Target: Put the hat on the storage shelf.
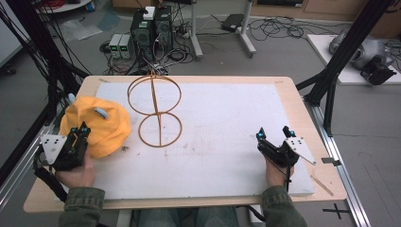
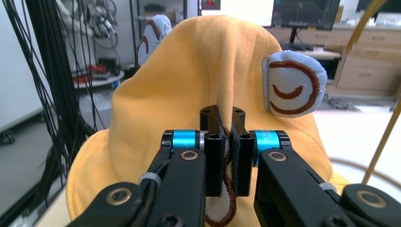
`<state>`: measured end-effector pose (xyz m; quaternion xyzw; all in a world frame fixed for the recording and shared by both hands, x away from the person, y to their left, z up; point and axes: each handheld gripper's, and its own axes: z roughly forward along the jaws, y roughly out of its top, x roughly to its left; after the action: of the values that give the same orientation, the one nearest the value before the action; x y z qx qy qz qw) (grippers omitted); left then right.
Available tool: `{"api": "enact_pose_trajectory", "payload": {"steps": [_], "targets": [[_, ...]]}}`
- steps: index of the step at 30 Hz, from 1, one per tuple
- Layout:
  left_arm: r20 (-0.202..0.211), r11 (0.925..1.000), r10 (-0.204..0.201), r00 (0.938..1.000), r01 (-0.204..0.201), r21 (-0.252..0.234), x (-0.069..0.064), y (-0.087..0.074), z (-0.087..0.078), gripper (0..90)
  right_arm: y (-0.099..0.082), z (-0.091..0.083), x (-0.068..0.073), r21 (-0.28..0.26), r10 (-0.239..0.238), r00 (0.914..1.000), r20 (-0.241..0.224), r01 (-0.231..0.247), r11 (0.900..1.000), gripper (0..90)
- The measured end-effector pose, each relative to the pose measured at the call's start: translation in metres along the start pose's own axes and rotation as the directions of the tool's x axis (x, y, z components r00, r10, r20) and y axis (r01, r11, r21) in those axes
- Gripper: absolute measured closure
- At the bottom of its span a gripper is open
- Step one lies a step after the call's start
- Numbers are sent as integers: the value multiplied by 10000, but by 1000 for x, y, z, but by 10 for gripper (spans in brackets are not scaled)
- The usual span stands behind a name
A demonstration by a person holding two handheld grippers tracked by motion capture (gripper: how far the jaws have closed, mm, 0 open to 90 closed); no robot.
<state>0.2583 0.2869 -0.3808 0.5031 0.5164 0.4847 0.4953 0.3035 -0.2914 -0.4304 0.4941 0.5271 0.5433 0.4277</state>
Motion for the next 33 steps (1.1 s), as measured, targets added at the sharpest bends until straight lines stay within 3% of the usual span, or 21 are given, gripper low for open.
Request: {"api": "enact_pose_trajectory", "payload": {"steps": [5,6,7,8,11,12,15,17,19,22,27,28,31,32,33], "targets": [[-204,9987,80,9998,-90,-506,-2,23,0,867,0,2,5,37,-249,9996,-119,249,9997,105],[-312,9963,18,9995,-45,-861,-3,34,-1,867,0,3,6,56,-254,9995,-161,255,9997,105],[-312,9963,18,9995,-45,-861,-3,34,-1,867,0,3,6,55,-267,9995,-170,268,9996,105],[-350,9928,-110,9993,67,-1194,-3,45,-1,867,0,3,7,61,-263,9994,-203,265,9996,105],[-355,9875,-201,9992,142,-1572,-4,59,-1,867,0,2,7,113,-258,9994,-236,261,9996,105],[-314,9829,-235,9992,173,-1832,-5,72,0,867,0,2,7,99,-226,9994,-256,228,9997,105],[-287,9777,-264,9992,199,-2091,-6,85,0,867,0,2,7,103,-214,9994,-266,217,9997,105],[-258,9691,-186,9995,116,-2466,-10,103,0,868,-1,2,7,120,-254,9993,-274,257,9996,105],[-181,9672,-150,9997,99,-2537,-12,108,1,868,-1,2,7,123,-227,9994,-266,230,9997,105],[163,9627,-193,9997,230,-2697,-23,123,6,867,0,2,6,100,-87,9997,-220,89,9999,105],[619,9627,-153,9980,315,-2689,-39,132,15,867,0,1,6,54,-113,9996,-252,114,9999,105],[900,9618,-108,9959,349,-2714,-50,136,22,867,0,1,6,33,-128,9995,-278,129,9999,105],[1163,9593,-71,9932,396,-2797,-62,141,27,867,0,2,6,58,-104,9995,-290,105,9999,105],[1475,9571,-28,9891,454,-2861,-74,147,31,867,0,3,5,25,-135,9996,-250,135,9999,105],[1475,9571,-28,9891,454,-2861,-74,147,31,867,0,3,5,91,-2,9997,-254,5,10000,105]]}}
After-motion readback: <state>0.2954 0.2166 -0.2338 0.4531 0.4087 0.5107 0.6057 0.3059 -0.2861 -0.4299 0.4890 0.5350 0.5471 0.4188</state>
